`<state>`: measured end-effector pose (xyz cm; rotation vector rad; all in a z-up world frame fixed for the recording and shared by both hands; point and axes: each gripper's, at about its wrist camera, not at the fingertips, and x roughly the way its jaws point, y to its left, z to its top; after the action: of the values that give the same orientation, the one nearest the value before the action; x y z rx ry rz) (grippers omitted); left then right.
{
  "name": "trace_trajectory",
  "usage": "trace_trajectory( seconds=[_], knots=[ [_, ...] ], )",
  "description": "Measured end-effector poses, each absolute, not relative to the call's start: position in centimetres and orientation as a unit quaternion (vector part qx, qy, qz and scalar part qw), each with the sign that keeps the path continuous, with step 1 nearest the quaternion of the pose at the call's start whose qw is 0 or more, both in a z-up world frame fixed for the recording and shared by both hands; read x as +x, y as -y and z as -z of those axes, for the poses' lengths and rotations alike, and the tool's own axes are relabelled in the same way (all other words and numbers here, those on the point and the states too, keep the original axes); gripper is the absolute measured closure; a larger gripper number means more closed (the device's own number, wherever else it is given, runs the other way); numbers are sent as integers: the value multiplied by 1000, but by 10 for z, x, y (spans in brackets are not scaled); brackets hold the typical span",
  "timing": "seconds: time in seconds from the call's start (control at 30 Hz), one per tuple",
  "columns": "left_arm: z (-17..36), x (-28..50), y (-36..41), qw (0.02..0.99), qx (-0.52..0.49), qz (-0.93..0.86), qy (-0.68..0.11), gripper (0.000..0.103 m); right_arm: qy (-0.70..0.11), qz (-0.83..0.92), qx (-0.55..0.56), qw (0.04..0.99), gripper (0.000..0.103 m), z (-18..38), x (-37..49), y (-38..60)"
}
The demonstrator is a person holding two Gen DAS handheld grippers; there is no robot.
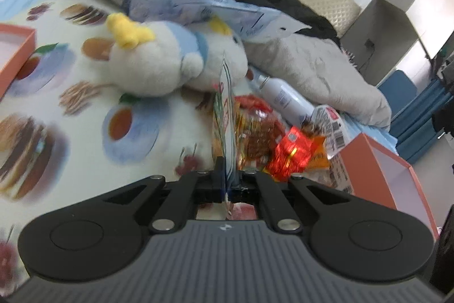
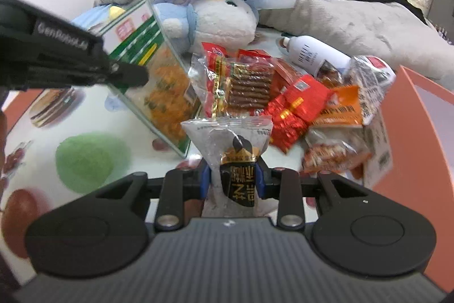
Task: Organize snacks
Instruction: 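Lift both held packets and carry them over the deep pink box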
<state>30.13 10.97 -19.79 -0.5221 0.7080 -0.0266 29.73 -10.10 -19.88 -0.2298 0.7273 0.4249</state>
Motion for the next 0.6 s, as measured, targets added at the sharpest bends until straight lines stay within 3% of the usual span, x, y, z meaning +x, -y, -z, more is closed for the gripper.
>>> trace_trajectory(
  seconds=[0.6],
  knots=[
    [165, 184, -56, 908, -211, 8, -363, 102, -361, -184, -66, 912, 69, 167, 208, 152]
  ],
)
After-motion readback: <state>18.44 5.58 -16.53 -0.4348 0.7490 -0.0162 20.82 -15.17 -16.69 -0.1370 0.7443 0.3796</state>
